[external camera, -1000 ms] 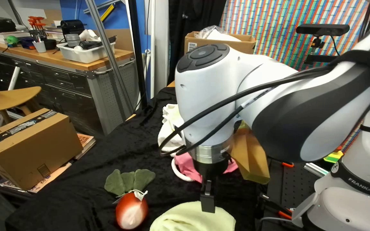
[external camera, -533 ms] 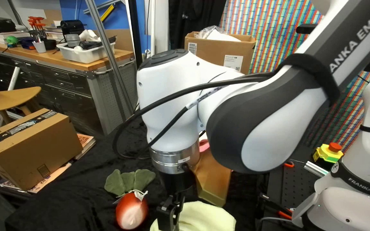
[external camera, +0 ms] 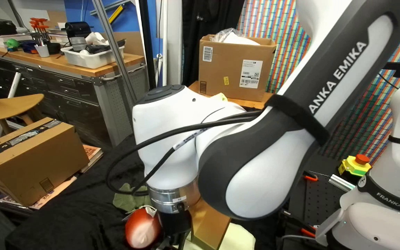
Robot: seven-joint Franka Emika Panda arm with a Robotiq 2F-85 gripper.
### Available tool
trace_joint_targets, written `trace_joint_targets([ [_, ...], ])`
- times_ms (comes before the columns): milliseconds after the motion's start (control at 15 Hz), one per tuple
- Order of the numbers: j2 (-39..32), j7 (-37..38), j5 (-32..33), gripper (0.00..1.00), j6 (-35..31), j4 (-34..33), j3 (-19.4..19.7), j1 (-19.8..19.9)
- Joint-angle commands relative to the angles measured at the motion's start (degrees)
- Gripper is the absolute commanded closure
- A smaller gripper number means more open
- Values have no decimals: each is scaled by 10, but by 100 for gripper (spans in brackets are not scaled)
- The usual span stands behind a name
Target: Place the t-shirts, towels and radish in a pile on the table
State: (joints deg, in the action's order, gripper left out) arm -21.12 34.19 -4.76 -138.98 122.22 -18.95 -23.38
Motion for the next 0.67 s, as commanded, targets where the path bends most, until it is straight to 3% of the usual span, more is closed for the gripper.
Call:
trace_joint_targets([
  [0, -15, 2, -28, 0, -3, -21, 10, -14],
  [200, -15, 1, -31, 0, 3, -25, 12, -16],
  [267, -13, 0, -30, 18, 5, -26, 13, -16],
  [600, -10, -7, -29, 58, 14, -28, 13, -14],
])
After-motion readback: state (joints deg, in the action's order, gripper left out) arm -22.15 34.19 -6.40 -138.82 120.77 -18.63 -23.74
